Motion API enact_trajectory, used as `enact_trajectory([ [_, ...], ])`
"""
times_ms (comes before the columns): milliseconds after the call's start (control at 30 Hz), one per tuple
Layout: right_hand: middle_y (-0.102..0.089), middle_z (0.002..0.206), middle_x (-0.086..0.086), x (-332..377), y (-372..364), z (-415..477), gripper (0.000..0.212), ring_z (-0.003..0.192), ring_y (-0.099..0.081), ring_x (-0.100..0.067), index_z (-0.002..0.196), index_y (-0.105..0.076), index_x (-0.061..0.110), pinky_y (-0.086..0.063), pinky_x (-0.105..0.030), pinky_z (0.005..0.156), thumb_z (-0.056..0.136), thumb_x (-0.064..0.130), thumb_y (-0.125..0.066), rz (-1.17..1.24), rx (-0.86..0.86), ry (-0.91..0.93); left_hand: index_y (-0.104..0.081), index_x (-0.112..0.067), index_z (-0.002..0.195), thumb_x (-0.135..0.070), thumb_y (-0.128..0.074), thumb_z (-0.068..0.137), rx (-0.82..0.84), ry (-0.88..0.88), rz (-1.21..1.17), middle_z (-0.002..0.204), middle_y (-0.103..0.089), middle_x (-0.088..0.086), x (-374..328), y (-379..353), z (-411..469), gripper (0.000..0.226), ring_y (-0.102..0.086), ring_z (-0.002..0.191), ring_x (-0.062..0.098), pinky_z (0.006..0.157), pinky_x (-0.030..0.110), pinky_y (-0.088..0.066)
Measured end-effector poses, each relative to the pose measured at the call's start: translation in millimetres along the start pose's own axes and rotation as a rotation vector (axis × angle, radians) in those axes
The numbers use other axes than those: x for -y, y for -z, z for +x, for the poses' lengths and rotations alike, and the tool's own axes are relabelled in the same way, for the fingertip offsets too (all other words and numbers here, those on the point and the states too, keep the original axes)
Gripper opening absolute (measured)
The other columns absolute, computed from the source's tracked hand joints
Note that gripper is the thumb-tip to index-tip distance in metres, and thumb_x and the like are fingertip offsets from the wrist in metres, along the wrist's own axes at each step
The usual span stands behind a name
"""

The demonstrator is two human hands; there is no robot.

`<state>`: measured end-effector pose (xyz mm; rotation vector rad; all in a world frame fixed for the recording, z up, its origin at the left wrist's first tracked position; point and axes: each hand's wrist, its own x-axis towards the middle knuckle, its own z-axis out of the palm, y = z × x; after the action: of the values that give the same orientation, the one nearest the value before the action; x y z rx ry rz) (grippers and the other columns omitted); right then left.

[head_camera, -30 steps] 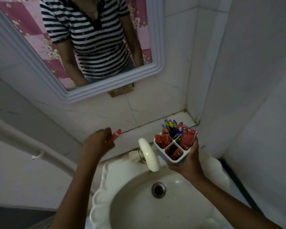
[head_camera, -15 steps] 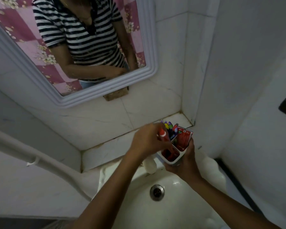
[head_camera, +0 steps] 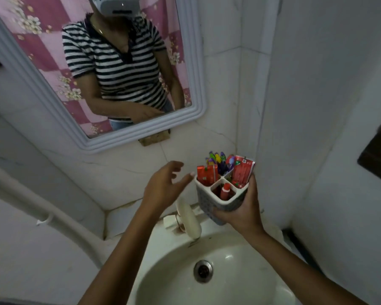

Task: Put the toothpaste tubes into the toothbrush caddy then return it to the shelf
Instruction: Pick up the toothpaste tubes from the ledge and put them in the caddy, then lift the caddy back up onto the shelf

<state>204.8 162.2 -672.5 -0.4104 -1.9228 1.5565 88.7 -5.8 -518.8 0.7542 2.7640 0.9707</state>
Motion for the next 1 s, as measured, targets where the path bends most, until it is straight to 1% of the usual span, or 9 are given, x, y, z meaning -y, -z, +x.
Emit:
enact_trajectory([
  [100,-0.044,0.163,0.029,62.3,6.4,31.1,0.140,0.153,-0.046,0.003,0.168,-0.020,0.035,-0.046,-0.025,0.125,0.055,0.036,-0.104,0.041,-0.025,0.153,-0.058,-0.024,0.128,-0.051,-0.061,0.085,0.045,-0.046,-0.223,0.124,-0.065,-0.002,-22.9,27.5,-2.5,0.050,-0.062,0.110,0.013,0.088,0.029,-0.053],
  [133,-0.042,0.164,0.027,86.8,8.7,42.9,0.138,0.154,-0.045,0.001,0.166,-0.019,0.036,-0.044,-0.021,0.123,0.056,0.041,-0.101,0.055,-0.036,0.193,-0.059,-0.025,0.127,-0.045,-0.062,0.087,0.044,-0.106,-0.291,0.123,-0.066,-0.003,-35.6,39.3,-3.6,0.044,-0.062,0.112,0.011,0.092,0.030,-0.053],
  [267,-0.041,0.166,0.012,187.5,25.9,91.5,0.143,0.156,-0.045,-0.013,0.170,-0.019,0.020,-0.047,-0.026,0.123,0.052,0.046,-0.096,0.110,-0.114,0.368,-0.059,-0.026,0.129,-0.036,-0.064,0.088,-0.040,-0.344,-0.455,0.124,-0.068,-0.005,-99.1,104.5,-3.4,0.043,-0.063,0.114,0.008,0.100,0.042,-0.052],
  [400,-0.054,0.144,0.022,315.7,52.4,135.9,0.140,0.122,-0.058,0.027,0.167,-0.028,0.009,-0.054,-0.007,0.100,0.047,0.045,-0.091,0.208,-0.155,0.544,-0.050,-0.025,0.137,-0.037,-0.065,0.084,-0.141,-0.605,-0.446,0.131,-0.062,-0.007,-167.2,191.8,-8.5,0.056,-0.061,0.118,0.006,0.087,0.023,-0.057],
  [500,-0.070,0.127,0.013,416.4,70.9,161.3,0.113,0.105,-0.076,0.008,0.146,-0.052,0.017,-0.065,-0.019,0.087,0.044,0.044,-0.092,0.283,-0.184,0.641,-0.039,-0.037,0.142,-0.058,-0.058,0.081,-0.332,-0.740,-0.193,0.138,-0.055,-0.010,-218.0,251.3,-10.3,0.067,-0.055,0.124,0.005,0.095,0.033,-0.056],
  [600,-0.076,0.118,0.008,509.4,86.3,185.0,0.098,0.094,-0.081,-0.001,0.133,-0.060,0.020,-0.071,-0.029,0.081,0.044,0.035,-0.098,0.333,-0.219,0.716,-0.023,-0.032,0.150,-0.058,-0.050,0.087,-0.709,-0.765,0.270,0.154,-0.039,-0.004,-265.2,304.8,-4.2,0.074,-0.040,0.138,0.016,0.112,0.041,-0.038],
  [700,-0.074,0.129,0.001,593.1,95.3,202.6,0.098,0.109,-0.080,-0.018,0.142,-0.059,0.019,-0.072,-0.037,0.082,0.056,0.028,-0.104,0.359,-0.240,0.755,-0.014,-0.022,0.153,-0.053,-0.045,0.092,-1.052,-0.769,0.616,0.159,-0.028,0.002,-296.2,354.2,6.9,0.075,-0.030,0.144,0.023,0.114,0.043,-0.031],
  [900,-0.064,0.138,-0.007,712.9,92.3,252.7,0.119,0.126,-0.069,-0.033,0.136,-0.053,0.023,-0.064,-0.054,0.101,0.029,0.059,-0.091,0.261,-0.402,0.763,-0.008,-0.015,0.153,-0.063,-0.036,0.090,-1.032,-0.495,0.848,0.164,-0.008,0.006,-308.6,422.3,59.9,0.084,-0.010,0.151,0.025,0.121,0.049,-0.017],
  [1000,-0.051,0.151,-0.014,734.0,82.4,274.0,0.131,0.144,-0.052,-0.037,0.158,-0.037,0.017,-0.055,-0.055,0.113,0.047,0.060,-0.092,0.156,-0.462,0.715,-0.007,-0.016,0.154,-0.062,-0.035,0.091,-0.985,-0.448,0.826,0.164,-0.007,0.005,-300.4,429.7,76.4,0.083,-0.008,0.151,0.024,0.122,0.048,-0.014],
])
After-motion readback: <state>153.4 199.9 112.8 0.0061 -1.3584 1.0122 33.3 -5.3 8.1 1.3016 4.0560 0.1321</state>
